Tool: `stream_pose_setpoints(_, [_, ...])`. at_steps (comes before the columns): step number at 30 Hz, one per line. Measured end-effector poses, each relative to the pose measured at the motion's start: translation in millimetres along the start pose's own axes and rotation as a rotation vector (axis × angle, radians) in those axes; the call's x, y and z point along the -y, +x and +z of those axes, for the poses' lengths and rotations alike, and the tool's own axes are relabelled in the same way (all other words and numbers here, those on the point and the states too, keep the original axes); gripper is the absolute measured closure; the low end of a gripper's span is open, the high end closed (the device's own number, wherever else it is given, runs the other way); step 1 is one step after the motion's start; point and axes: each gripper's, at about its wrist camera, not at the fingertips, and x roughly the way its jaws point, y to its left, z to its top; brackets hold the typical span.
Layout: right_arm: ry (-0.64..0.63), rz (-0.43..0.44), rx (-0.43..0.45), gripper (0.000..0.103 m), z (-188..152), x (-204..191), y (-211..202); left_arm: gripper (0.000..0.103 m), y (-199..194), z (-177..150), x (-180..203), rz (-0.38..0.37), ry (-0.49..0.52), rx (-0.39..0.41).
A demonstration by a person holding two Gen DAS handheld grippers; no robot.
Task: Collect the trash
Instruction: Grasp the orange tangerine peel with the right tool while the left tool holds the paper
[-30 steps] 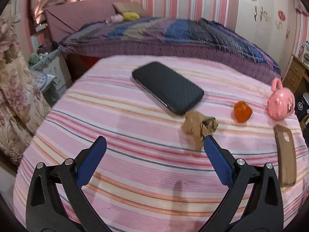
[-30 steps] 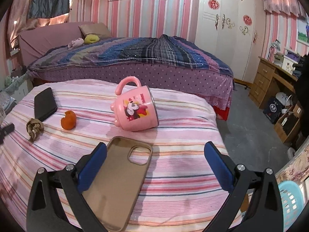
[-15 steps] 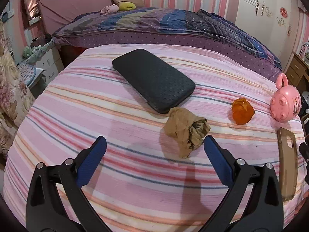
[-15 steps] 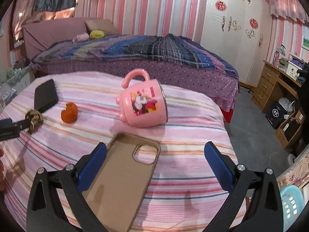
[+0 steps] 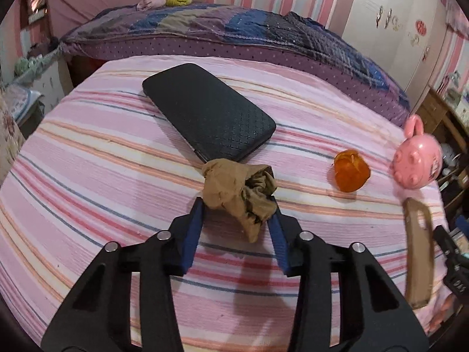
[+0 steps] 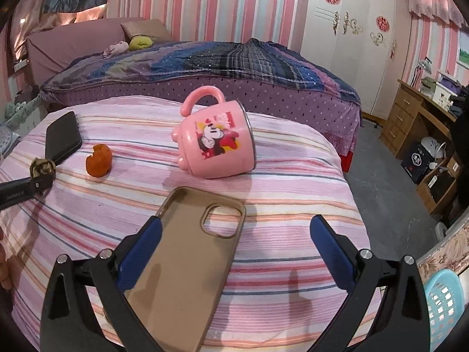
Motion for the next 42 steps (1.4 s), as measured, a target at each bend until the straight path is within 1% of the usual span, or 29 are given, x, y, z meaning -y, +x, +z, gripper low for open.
stream_pose_setpoints(2, [0.012,0.022,0.009,0.005,2.1,-2.6,-0.7,0.062,-6.8,-0.2,-8.3,0.011,-0.012,0.012])
stream_pose_setpoints(3, [0.023,0.054,0.019,0.005,4.5,-7.6,-2.6,0.063,-11.2,-0.5,-12.6,0.022,-0.017,0.020])
stream_pose_setpoints(6, [0.022,0.093,0.036,0.005,9.1,-18.0,-2.8,0.063,-26.2,-0.3,-28.5,0.079,-0.029,0.050])
stream_pose_setpoints(7, [0.009,0.105,0.038,0.005,13.1,-31.2,-1.0,0.063,-32.1,-1.1,-34.8,0.107,-0.029,0.062])
stream_pose_setpoints(9, [0.003,0.119,0.039,0.005,15.8,-40.8,0.5,0.063,-39.8,-2.6,-43.7,0.141,-0.026,0.074])
stream_pose_setpoints(12, [-0.026,0.160,0.033,0.005,32.1,-74.2,12.7,0.063,-48.1,-1.1,-56.9,0.184,-0.014,0.089])
stream_pose_setpoints(13, [-0.030,0.161,0.031,0.005,33.5,-77.8,12.9,0.062,-50.9,-0.6,-60.6,0.193,-0.013,0.093])
stream_pose_setpoints(15, [-0.077,0.168,0.009,0.005,42.3,-101.8,26.3,0.063,-55.6,0.6,-68.7,0.198,-0.026,0.099])
stream_pose_setpoints(16, [-0.085,0.167,0.003,0.005,43.6,-105.4,27.9,0.063,-56.5,1.3,-72.2,0.195,-0.035,0.102])
stream_pose_setpoints(18, [-0.116,0.164,-0.033,0.006,47.6,-119.6,40.1,0.063,-56.8,2.4,-76.6,0.190,-0.047,0.100])
stream_pose_setpoints(19, [-0.127,0.163,-0.048,0.008,49.2,-125.2,46.0,0.063,-56.4,2.9,-78.8,0.189,-0.051,0.096])
stream_pose_setpoints(20, [-0.140,0.165,-0.066,0.014,50.4,-130.7,52.9,0.062,-55.8,4.5,-80.6,0.190,-0.054,0.095])
stream_pose_setpoints(21, [-0.154,0.164,-0.086,0.018,51.1,-135.6,59.3,0.062,-56.3,4.3,-82.6,0.188,-0.057,0.095])
stream_pose_setpoints(23, [-0.169,0.163,-0.104,0.029,51.5,-143.5,65.1,0.063,-57.2,4.6,-87.6,0.176,-0.075,0.090])
stream_pose_setpoints(24, [-0.173,0.169,-0.117,0.031,51.9,-145.1,69.3,0.063,-56.7,5.1,-88.8,0.173,-0.081,0.087])
stream_pose_setpoints(25, [-0.173,0.173,-0.121,0.038,51.6,-147.6,70.8,0.063,-56.9,5.6,-89.5,0.179,-0.082,0.085])
stream_pose_setpoints(26, [-0.168,0.198,-0.134,0.051,52.0,-147.5,73.3,0.063,-58.0,5.7,-89.3,0.191,-0.079,0.087])
stream_pose_setpoints(27, [-0.161,0.215,-0.132,0.057,52.4,-146.2,72.0,0.063,-59.5,4.5,-89.0,0.196,-0.075,0.090])
stream_pose_setpoints(29, [-0.164,0.220,-0.116,0.071,50.8,-143.6,67.3,0.062,-62.3,5.5,-86.4,0.190,-0.069,0.096])
stream_pose_setpoints(30, [-0.168,0.218,-0.107,0.073,49.4,-143.6,65.1,0.063,-64.1,5.3,-86.2,0.187,-0.069,0.099])
stream_pose_setpoints(31, [-0.182,0.205,-0.081,0.075,47.1,-141.6,55.8,0.062,-66.9,5.0,-84.5,0.184,-0.067,0.105])
stream_pose_setpoints(33, [-0.188,0.198,-0.065,0.076,39.9,-141.3,49.2,0.063,-71.3,3.3,-82.1,0.182,-0.064,0.112])
stream_pose_setpoints(37, [-0.196,0.188,-0.033,0.077,18.1,-125.8,17.4,0.062,-79.6,-3.7,-75.3,0.170,-0.068,0.115])
stream_pose_setpoints(38, [-0.197,0.184,-0.030,0.077,19.1,-120.6,13.2,0.062,-81.2,-5.3,-72.3,0.167,-0.064,0.116])
stream_pose_setpoints(42, [-0.187,0.171,-0.022,0.077,10.4,-98.9,-15.4,0.062,-95.7,-12.7,-52.0,0.166,-0.001,0.145])
